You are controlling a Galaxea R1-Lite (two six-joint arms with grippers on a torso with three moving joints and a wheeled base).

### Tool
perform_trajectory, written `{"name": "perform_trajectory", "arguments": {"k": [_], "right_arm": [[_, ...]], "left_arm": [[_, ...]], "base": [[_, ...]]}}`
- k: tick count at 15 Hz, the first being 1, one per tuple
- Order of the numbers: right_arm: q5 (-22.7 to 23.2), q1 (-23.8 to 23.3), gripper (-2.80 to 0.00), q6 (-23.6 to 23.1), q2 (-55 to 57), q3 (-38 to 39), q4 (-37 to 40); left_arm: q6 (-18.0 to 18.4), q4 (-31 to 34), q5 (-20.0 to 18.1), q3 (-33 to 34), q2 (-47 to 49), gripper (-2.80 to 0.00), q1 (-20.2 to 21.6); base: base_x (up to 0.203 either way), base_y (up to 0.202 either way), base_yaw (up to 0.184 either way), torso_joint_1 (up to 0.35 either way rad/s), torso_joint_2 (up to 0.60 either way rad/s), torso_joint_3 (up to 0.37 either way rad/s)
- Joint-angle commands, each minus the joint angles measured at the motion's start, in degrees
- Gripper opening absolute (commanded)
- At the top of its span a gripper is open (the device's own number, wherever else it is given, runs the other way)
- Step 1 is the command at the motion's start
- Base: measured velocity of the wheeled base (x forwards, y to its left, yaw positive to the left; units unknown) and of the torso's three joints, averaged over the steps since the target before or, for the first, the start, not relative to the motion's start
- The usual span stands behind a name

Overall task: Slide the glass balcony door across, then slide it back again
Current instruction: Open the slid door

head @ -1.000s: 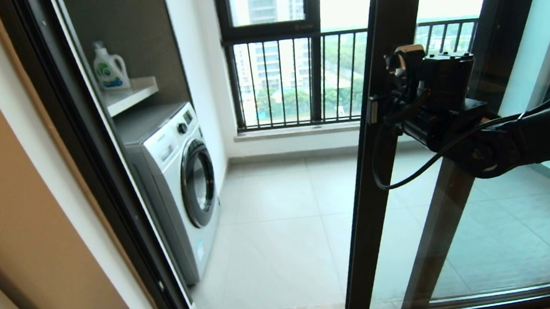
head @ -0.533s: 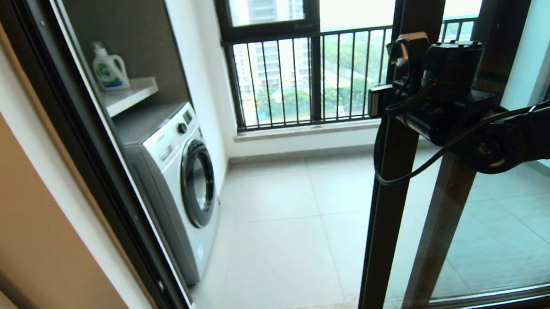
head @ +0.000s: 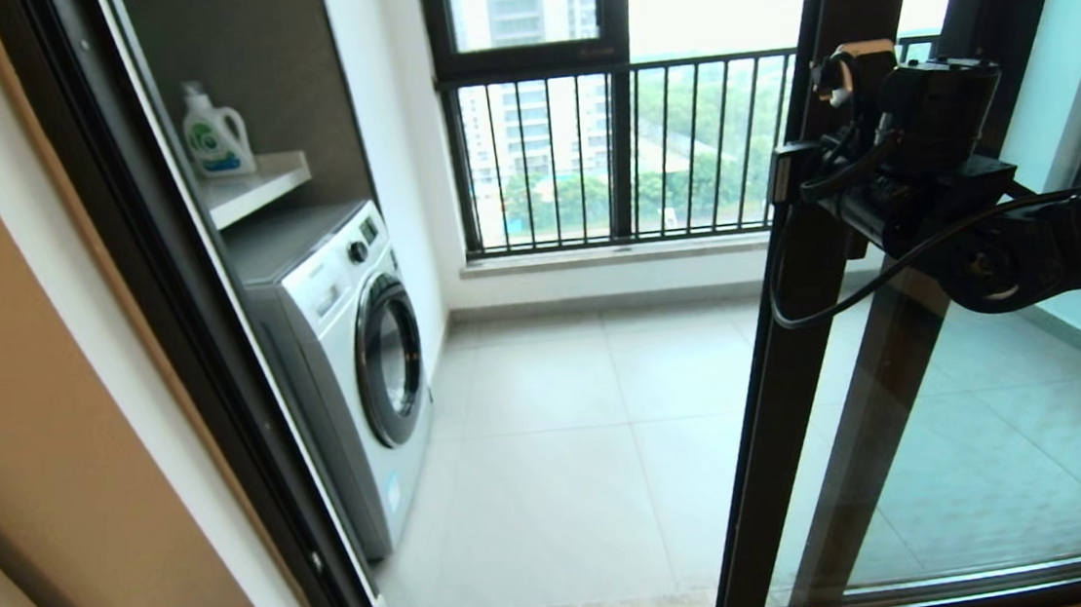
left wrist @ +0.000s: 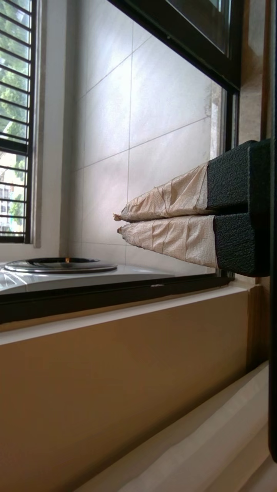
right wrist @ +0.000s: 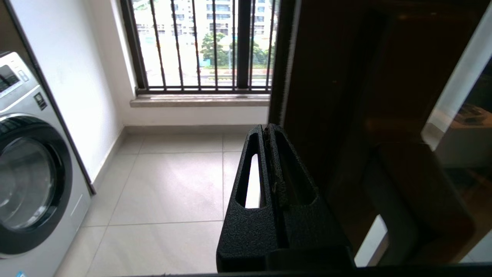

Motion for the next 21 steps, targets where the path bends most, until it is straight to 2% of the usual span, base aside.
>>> {"name": "perform_trajectory", "arguments": {"k": [1, 11, 16, 21], "right_arm": [[0.0, -1.7, -2.8, -0.1, 0.1, 0.0, -0.3], [0.0, -5.3, -2.8, -0.3, -0.3, 0.8, -0.4], [0.3, -8.6, -2.8, -0.4, -0.3, 1.1, -0.8], [0.3, -9.1, -2.8, -0.6, -0.3, 1.3, -2.0]], "left_arm": [[0.0, 0.0, 0.0, 0.0, 0.1, -2.8, 0.0], [0.0, 0.0, 0.0, 0.0, 0.1, -2.8, 0.0], [0.0, 0.0, 0.0, 0.0, 0.1, -2.8, 0.0], [0.0, 0.0, 0.0, 0.0, 0.1, -2.8, 0.0]], "base": [[0.0, 0.0, 0.0, 0.0, 0.0, 0.0], [0.0, 0.0, 0.0, 0.0, 0.0, 0.0], [0.0, 0.0, 0.0, 0.0, 0.0, 0.0], [0.0, 0.0, 0.0, 0.0, 0.0, 0.0]]}}
